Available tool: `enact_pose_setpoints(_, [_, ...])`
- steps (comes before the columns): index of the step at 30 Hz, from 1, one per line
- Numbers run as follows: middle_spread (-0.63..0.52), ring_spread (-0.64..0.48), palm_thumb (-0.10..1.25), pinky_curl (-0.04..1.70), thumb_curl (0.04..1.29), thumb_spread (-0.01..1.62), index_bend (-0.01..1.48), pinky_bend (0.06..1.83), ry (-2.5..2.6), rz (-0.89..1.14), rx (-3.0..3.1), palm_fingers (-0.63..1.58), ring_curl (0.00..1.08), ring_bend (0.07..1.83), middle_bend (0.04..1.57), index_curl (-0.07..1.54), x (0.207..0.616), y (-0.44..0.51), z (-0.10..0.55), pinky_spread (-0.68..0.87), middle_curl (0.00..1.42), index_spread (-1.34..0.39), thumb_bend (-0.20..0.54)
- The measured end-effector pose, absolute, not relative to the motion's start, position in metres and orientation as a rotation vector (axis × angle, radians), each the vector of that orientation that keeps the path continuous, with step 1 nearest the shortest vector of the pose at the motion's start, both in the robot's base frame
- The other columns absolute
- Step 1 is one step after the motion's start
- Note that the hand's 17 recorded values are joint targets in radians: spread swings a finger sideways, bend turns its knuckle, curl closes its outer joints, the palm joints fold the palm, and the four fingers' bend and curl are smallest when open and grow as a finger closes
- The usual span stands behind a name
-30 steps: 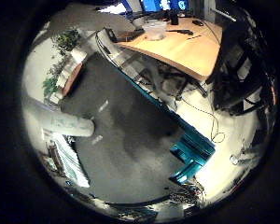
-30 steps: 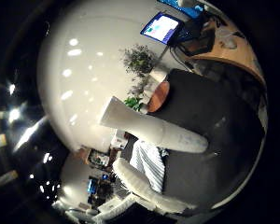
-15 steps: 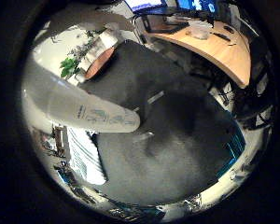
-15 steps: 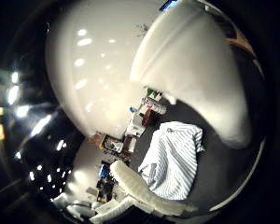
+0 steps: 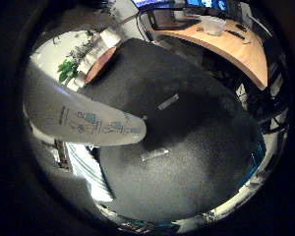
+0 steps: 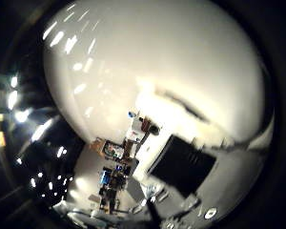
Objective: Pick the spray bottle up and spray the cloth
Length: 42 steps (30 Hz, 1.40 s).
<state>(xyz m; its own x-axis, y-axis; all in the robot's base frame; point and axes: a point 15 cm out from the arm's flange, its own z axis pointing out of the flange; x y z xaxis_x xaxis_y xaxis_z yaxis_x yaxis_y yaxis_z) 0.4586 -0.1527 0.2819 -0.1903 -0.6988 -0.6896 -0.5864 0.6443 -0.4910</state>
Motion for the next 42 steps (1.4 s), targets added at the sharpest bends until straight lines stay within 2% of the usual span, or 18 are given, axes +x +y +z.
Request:
enact_pose_setpoints(2, [-0.32,-0.30,0.74,0.16,0.45,1.14,0.59,1.19,1.883,-0.141,-1.010,1.44,0.44,1.19,0.98,0.45,0.460,-0.156,0.280,-0.50,0.59,-0.51,0.024])
enact_pose_setpoints(4, [-0.29,-0.27,0.81,0.22,0.48,1.17,0.78,1.23,1.887,-0.138,-1.008,1.43,0.47,1.24,1.06,0.54,0.460,-0.158,0.277,-0.47,0.62,-0.46,0.037])
enact_pose_setpoints(7, [-0.25,-0.25,0.89,0.31,0.54,1.19,0.95,1.31,1.874,-0.146,-1.031,1.34,0.51,1.32,1.18,0.62,0.462,-0.159,0.276,-0.41,0.66,-0.39,0.044])
enact_pose_setpoints(10, [-0.22,-0.24,0.93,0.36,0.59,1.16,1.03,1.34,1.868,-0.139,-1.042,1.30,0.53,1.36,1.23,0.65,0.463,-0.156,0.275,-0.38,0.68,-0.35,0.038])
enact_pose_setpoints(21, [-0.20,-0.22,0.99,0.47,0.78,1.01,1.11,1.34,1.820,-0.136,-1.079,1.24,0.57,1.41,1.31,0.66,0.467,-0.145,0.294,-0.34,0.69,-0.29,-0.011])
enact_pose_setpoints(26, [-0.19,-0.23,0.98,0.50,0.85,0.86,1.13,1.34,1.833,-0.183,-1.175,1.23,0.57,1.42,1.32,0.66,0.464,-0.148,0.317,-0.33,0.68,-0.29,-0.017])
enact_pose_setpoints(30, [-0.19,-0.23,0.97,0.52,0.89,0.81,1.13,1.33,1.971,-0.202,-1.290,1.23,0.58,1.42,1.33,0.67,0.444,-0.157,0.322,-0.33,0.69,-0.29,-0.015])
enact_pose_setpoints(33, [-0.19,-0.23,0.96,0.53,0.91,0.79,1.14,1.32,2.007,-0.265,-1.346,1.23,0.58,1.42,1.33,0.67,0.427,-0.160,0.356,-0.33,0.69,-0.29,-0.015])
enact_pose_setpoints(42, [-0.18,-0.23,0.96,0.55,0.95,0.78,1.14,1.30,1.917,-0.218,-1.534,1.23,0.58,1.43,1.33,0.67,0.371,-0.091,0.418,-0.34,0.69,-0.29,-0.015])
